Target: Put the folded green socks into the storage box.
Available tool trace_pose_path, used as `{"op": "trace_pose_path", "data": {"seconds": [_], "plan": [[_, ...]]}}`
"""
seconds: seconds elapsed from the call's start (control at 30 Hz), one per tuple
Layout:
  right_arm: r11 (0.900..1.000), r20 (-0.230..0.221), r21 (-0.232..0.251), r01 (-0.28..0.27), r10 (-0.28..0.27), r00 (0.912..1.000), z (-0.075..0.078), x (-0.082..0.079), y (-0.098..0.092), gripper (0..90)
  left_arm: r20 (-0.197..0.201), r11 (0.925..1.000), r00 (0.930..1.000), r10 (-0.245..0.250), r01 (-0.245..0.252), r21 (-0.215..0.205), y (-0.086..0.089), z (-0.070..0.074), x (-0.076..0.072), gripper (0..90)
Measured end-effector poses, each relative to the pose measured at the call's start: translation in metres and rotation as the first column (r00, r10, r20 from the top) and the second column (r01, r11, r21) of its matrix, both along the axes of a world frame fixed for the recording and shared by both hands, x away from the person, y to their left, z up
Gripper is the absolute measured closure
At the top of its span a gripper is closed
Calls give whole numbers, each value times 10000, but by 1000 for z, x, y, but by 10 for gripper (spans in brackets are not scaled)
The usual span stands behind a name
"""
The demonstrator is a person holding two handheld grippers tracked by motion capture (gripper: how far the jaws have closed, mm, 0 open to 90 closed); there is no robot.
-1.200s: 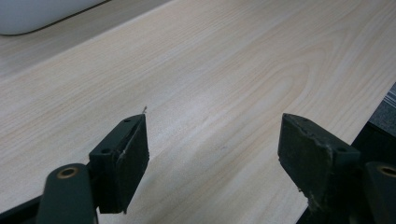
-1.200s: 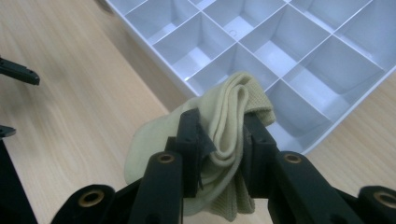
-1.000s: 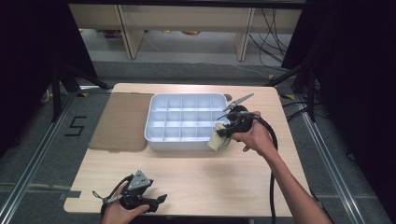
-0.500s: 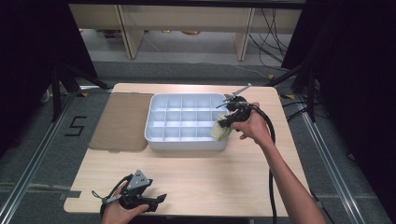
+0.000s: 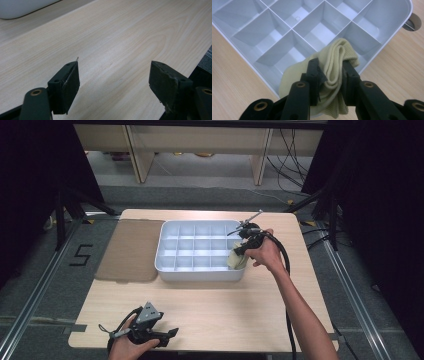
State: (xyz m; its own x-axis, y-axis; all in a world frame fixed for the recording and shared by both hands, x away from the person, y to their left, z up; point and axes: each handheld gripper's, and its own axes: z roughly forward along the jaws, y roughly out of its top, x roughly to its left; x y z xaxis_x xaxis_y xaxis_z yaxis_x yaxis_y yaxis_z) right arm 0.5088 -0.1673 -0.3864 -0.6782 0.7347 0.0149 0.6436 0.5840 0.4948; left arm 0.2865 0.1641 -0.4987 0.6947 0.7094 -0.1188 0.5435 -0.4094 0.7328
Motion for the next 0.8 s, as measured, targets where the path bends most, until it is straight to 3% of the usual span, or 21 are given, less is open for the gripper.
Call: {"op": "trace_pose_path", "data": {"seconds": [0.07,0.1,0.13,0.2,0.27,0.37,0.4,0.43,0.5,0.67,0.7,0.73,0.8], "plan": [[9998,102,-202,-62,64,9999,-3,2,2,726,-3,10000,10000,-8,8,-10,0,0,0,240],[9998,-80,-200,89,-91,9999,-4,1,3,726,-50,9999,9999,92,-93,-57,-1,0,-1,240],[9994,17,-323,-145,146,9999,-7,3,3,726,-72,10000,10000,59,-59,-6,0,0,-1,240],[9990,-44,-455,51,-53,10000,-9,1,5,726,-16,10000,10000,-63,63,20,0,0,0,241],[9982,20,-564,-210,211,9998,-12,2,5,726,8,9999,10000,42,-42,-97,-2,-1,-1,240],[9974,-249,-714,-77,60,9997,-15,2,5,726,8,9999,10000,54,-54,-116,-2,-1,-1,240],[9977,-137,-650,-185,177,9997,-16,2,5,725,15,9999,10000,-9,9,109,-1,-1,0,240],[9976,1,-634,-288,288,9996,-18,3,4,726,9,10000,10000,28,-28,76,-1,-1,0,240],[9967,-225,-810,-37,19,9997,-18,1,5,726,-30,9999,10000,42,-42,-118,-2,-1,-1,240],[9943,-237,-1066,-38,13,9997,-21,2,6,726,-15,9999,10000,61,-61,-104,-2,-1,-1,240],[9947,-121,-1024,-65,53,9999,-21,1,7,726,9,10000,10000,5,-5,97,-1,-1,0,240],[9943,111,-1000,-381,394,9992,-23,3,5,726,0,10000,10000,39,-39,58,-1,-1,0,240],[9948,46,-960,-336,342,9994,-26,3,5,726,-32,9998,10000,79,-80,-155,-3,-1,-1,240]]}}
